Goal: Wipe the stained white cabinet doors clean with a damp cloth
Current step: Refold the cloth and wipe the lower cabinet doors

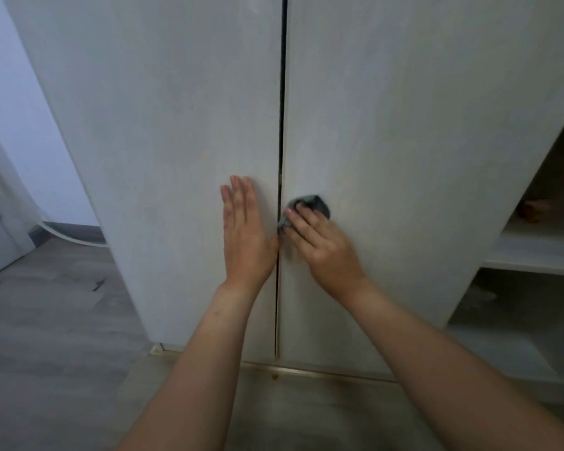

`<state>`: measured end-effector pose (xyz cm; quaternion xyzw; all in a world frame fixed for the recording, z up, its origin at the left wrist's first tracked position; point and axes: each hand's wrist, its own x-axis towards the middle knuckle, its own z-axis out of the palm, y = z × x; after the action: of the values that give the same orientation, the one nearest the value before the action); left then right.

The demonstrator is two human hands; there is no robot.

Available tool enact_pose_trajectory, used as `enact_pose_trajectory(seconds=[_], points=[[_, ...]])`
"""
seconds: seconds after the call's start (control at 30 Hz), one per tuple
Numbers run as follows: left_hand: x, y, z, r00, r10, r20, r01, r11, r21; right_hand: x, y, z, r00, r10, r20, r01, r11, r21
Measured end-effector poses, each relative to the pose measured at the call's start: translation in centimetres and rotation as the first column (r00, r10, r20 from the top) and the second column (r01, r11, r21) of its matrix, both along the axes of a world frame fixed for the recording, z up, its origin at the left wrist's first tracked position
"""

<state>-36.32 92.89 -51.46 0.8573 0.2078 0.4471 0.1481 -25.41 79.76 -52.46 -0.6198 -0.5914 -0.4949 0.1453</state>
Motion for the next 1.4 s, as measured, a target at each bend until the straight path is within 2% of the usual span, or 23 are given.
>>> enact_pose_trajectory(seconds=[0.07,0.13,0.2,0.27,0.33,0.43,0.5,0.57,0.63,0.7,0.77,0.87,0.9,0.97,1.03,1.1,1.13,1.17,1.2,1.27,1.33,1.37,1.4], points=[[-0.3,0.3,-0.9,1.000,0.009,-0.020,-0.008,0.999,0.037,-0.1,-0.3,-1.6,0.999,0.046,0.022,-0.045,0.997,-0.061],[-0.3,0.2,-1.6,0.999,0.046,-0.015,-0.045,0.997,0.070,-0.4,1.0,1.2,0.997,0.072,0.036,-0.076,0.989,0.125],[-0.2,-0.2,-1.9,0.999,0.043,0.014,-0.044,0.996,0.074,-0.4,2.4,5.0,0.981,0.083,-0.173,-0.008,0.918,0.397],[0.2,-0.7,-2.5,0.998,0.042,0.051,-0.046,0.996,0.073,-0.9,3.3,5.8,0.970,0.079,-0.231,0.051,0.859,0.509],[0.5,-1.0,-3.7,0.994,0.063,0.088,-0.071,0.993,0.095,-1.1,3.7,0.8,0.988,0.087,-0.128,-0.025,0.907,0.421],[0.4,-1.6,-6.0,0.985,0.170,0.006,-0.171,0.985,0.027,-1.7,1.8,-8.2,0.970,0.011,-0.241,0.024,0.989,0.144],[0.1,-2.0,-7.3,0.988,0.150,-0.043,-0.150,0.989,-0.003,-2.0,1.4,-9.0,0.949,-0.021,-0.314,0.047,0.996,0.076],[0.3,-2.3,-7.9,0.994,0.101,-0.048,-0.101,0.995,-0.004,-1.6,2.0,-4.9,0.967,-0.011,-0.256,0.074,0.968,0.239],[0.6,-2.6,-7.5,0.995,0.067,-0.069,-0.070,0.997,-0.042,-0.5,2.4,0.3,0.970,-0.001,-0.245,0.123,0.868,0.482],[0.9,-2.9,-7.3,0.995,0.064,-0.071,-0.069,0.995,-0.069,0.0,1.9,1.6,0.956,0.046,-0.289,0.134,0.810,0.571],[1.2,-3.2,-7.3,0.997,0.066,-0.045,-0.070,0.994,-0.085,-0.3,1.0,-1.9,0.919,0.100,-0.381,0.125,0.843,0.523],[1.6,-3.4,-7.3,0.996,0.088,-0.016,-0.089,0.993,-0.072,-0.3,-0.6,-6.5,0.967,0.004,-0.255,0.063,0.966,0.252],[1.8,-3.6,-7.2,0.995,0.095,-0.025,-0.096,0.992,-0.075,0.5,-1.2,-5.6,0.969,0.008,-0.249,0.057,0.966,0.254],[2.2,-4.2,-6.8,0.993,0.103,-0.050,-0.108,0.989,-0.103,2.4,-2.3,-2.3,0.942,0.021,-0.334,0.149,0.868,0.474],[2.6,-5.1,-6.2,0.994,0.098,-0.051,-0.104,0.984,-0.142,4.1,-3.8,1.3,0.897,0.051,-0.440,0.292,0.678,0.674],[3.0,-5.6,-5.7,0.994,0.100,-0.047,-0.107,0.979,-0.176,3.7,-3.7,1.8,0.794,0.163,-0.586,0.387,0.608,0.693],[3.1,-5.7,-5.7,0.994,0.101,-0.048,-0.108,0.976,-0.186,2.4,-2.8,1.0,0.719,0.187,-0.670,0.417,0.655,0.630],[3.2,-5.7,-5.7,0.994,0.103,-0.044,-0.109,0.976,-0.190,0.8,-2.3,0.2,0.708,0.157,-0.688,0.375,0.742,0.555],[3.2,-5.7,-5.7,0.993,0.107,-0.038,-0.113,0.976,-0.188,-0.1,-1.9,-1.2,0.772,0.130,-0.622,0.253,0.835,0.489],[3.2,-5.6,-5.7,0.993,0.110,-0.036,-0.115,0.974,-0.193,0.4,-2.6,-3.1,0.816,0.034,-0.577,0.173,0.938,0.300],[3.4,-5.7,-5.6,0.992,0.122,-0.027,-0.125,0.969,-0.211,2.7,-5.0,-2.1,0.789,-0.033,-0.613,0.301,0.892,0.339],[3.5,-6.0,-5.5,0.992,0.124,-0.020,-0.125,0.964,-0.233,3.7,-7.0,-1.2,0.753,-0.078,-0.654,0.416,0.826,0.381],[3.5,-6.0,-5.4,0.992,0.122,-0.012,-0.121,0.959,-0.255,4.6,-8.8,-0.6,0.701,-0.053,-0.711,0.530,0.705,0.471]])
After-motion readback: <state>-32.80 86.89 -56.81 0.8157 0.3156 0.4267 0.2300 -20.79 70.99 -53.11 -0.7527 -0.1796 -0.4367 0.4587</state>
